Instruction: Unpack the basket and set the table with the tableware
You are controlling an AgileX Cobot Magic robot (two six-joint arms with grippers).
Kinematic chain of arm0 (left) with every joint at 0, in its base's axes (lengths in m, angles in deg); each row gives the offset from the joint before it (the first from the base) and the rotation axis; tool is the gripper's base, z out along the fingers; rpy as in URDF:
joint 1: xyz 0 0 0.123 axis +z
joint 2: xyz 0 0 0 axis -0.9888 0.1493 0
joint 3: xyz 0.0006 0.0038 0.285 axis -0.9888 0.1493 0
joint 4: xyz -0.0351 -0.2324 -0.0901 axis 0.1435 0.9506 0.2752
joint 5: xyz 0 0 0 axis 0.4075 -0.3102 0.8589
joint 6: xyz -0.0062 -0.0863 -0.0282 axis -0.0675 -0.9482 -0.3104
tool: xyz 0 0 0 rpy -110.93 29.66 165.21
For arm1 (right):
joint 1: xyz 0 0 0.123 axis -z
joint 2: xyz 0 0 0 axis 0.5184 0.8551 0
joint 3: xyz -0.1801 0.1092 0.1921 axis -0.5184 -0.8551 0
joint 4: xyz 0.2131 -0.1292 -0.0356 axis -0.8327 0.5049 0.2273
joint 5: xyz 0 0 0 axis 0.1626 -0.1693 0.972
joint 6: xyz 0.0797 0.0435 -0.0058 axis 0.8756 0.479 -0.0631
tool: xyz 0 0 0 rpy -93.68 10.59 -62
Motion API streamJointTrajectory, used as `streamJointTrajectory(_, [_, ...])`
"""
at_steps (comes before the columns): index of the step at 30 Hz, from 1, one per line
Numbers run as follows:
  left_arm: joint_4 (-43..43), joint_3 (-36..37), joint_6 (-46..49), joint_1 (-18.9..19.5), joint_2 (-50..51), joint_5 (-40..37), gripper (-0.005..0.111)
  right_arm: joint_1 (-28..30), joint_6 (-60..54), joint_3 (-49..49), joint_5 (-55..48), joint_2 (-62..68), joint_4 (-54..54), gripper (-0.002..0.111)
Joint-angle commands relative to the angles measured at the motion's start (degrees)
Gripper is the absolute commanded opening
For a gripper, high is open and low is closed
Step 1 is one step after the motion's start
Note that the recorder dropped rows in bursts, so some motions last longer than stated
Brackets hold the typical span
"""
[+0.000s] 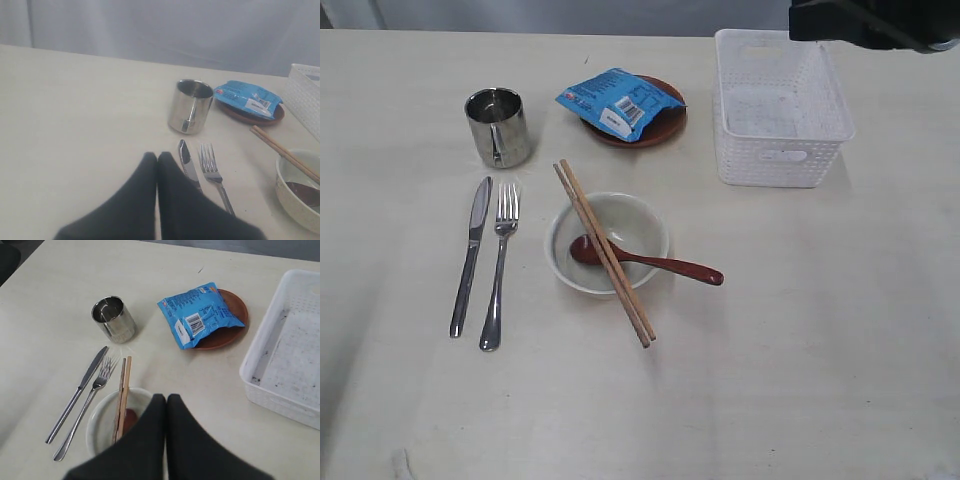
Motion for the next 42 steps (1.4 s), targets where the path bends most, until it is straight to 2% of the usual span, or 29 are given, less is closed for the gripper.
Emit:
streamJointTrajectory(1, [0.02,0.16,0.03,0.06,-0.21,0.63,0.000,-0.11,0.16,-0.12,0.57,-0.83,-0.22,0.000])
streamJointTrajectory(8, [0.02,0.16,0.03,0.06,-0.21,0.63,0.000,0.36,0.16,-0.76,1.27,-13.44,-0.39,0.000])
streamJointTrajectory(12, [0.02,0.16,0.03,0.06,-0.21,0.63,0.000,3.29,-4.63,-6.38,12.31,-24.54,0.27,0.000])
streamJointTrajectory(18, [0.02,0.16,0.03,0.06,-0.21,0.63,0.000,13.82,-3.67,-24.87,30.91,-40.70,0.17,0.000])
streamJointTrajectory(23, [0.02,0.16,0.03,0.06,-0.21,0.63,0.000,16.70,-3.67,-39.54,36.47,-49.83,0.17,0.000])
streamJointTrajectory(31, [0.51,0.16,0.03,0.06,-0.21,0.63,0.000,16.17,-3.67,-50.21,36.97,-63.86,0.17,0.000])
streamJointTrajectory(37, [0.22,0.16,0.03,0.06,-0.21,0.54,0.000,16.17,-3.67,-50.95,33.36,-64.06,-0.11,0.000])
streamJointTrajectory(39, [0.22,0.16,0.03,0.06,-0.21,0.54,0.000,16.17,-3.19,-50.95,32.80,-64.06,6.15,0.000])
streamJointTrajectory(42, [0.22,0.16,0.03,0.06,-0.21,0.54,0.000,16.17,7.53,-50.95,31.28,-64.06,20.80,0.000])
